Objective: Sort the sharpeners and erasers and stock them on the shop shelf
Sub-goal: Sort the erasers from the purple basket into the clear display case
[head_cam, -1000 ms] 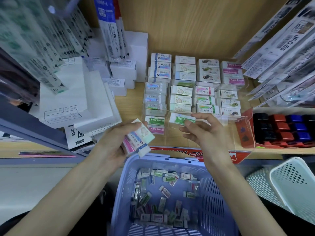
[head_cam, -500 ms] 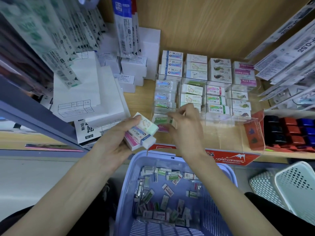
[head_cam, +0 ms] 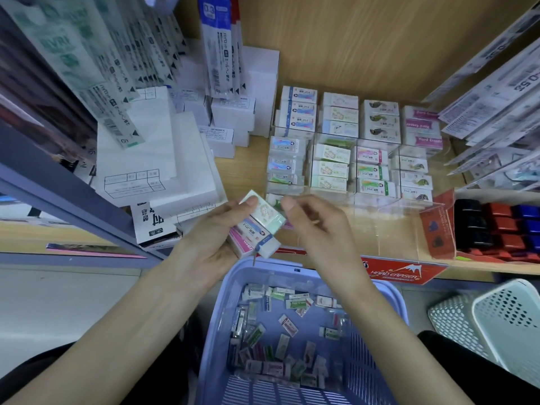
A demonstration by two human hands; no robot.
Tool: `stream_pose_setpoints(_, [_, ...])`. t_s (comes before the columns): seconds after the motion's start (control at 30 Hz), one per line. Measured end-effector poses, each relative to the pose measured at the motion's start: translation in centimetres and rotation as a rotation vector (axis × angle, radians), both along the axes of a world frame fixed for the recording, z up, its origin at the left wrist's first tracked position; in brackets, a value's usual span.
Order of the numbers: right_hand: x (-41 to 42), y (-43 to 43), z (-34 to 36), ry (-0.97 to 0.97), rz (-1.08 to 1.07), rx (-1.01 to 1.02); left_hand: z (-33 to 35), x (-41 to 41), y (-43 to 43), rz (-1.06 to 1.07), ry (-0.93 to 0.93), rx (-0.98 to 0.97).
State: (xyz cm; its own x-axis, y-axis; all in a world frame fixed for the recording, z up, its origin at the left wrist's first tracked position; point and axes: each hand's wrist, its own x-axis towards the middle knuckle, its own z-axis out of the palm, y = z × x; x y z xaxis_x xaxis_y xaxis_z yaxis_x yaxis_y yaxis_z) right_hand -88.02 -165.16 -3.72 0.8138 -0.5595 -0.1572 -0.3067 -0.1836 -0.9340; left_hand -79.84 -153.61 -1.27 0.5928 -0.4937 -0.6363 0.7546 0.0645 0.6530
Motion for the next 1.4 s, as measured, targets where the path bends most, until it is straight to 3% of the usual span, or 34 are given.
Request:
stream_pose_setpoints(0.03, [-0.4,0.4,0.8,0.005,0.064,0.187,0.0,-0.1,-0.2,-0.007,-0.007,-0.007])
stream_pose_setpoints(0.1, [-1.0,0.7,1.4,-0.007,0.076,0.318,-0.1,-0.4,-0.6,-0.022,-0.019,-0.02])
stream_pose_setpoints(0.3, [-2.6,-1.5,1.2,-0.13,-0.228,0.247,-0.9,-0.1,-1.7,0.052,0.037,-0.025])
stream_pose_setpoints(0.63, [-4.6,-3.4,1.8,-0.187,-0.124,0.198,-0.4,-1.9,-3.8,-0.246,-0.275,0.053])
stream_pose_setpoints(0.8, [-5.2,-4.6,1.1,-0.23,-0.301,0.286,-0.9,-2.5,-4.9,-0.32,-0.289,0.104])
stream_pose_setpoints(0.93, [-5.7,-5.4,0.7,-0.212,-0.251,0.258,-1.3,-2.8,-5.8,-0.253,-0.354,0.169])
stream_pose_setpoints(1.1, [-4.7,-7.0,0.8,-0.097,-0.108,0.019,-1.5,-2.2,-6.8,-0.184,-0.368,0.189])
stream_pose_setpoints(1.3, [-2.0,-10.9,1.7,-0.256,-0.243,0.095,-1.3,-1.8,-6.9,-0.07,-0.237,0.163])
stream_pose_setpoints(1.4, [0.2,-12.3,1.9,-0.148,-0.185,0.099,-1.2,-1.5,-6.6,-0.064,-0.237,0.164])
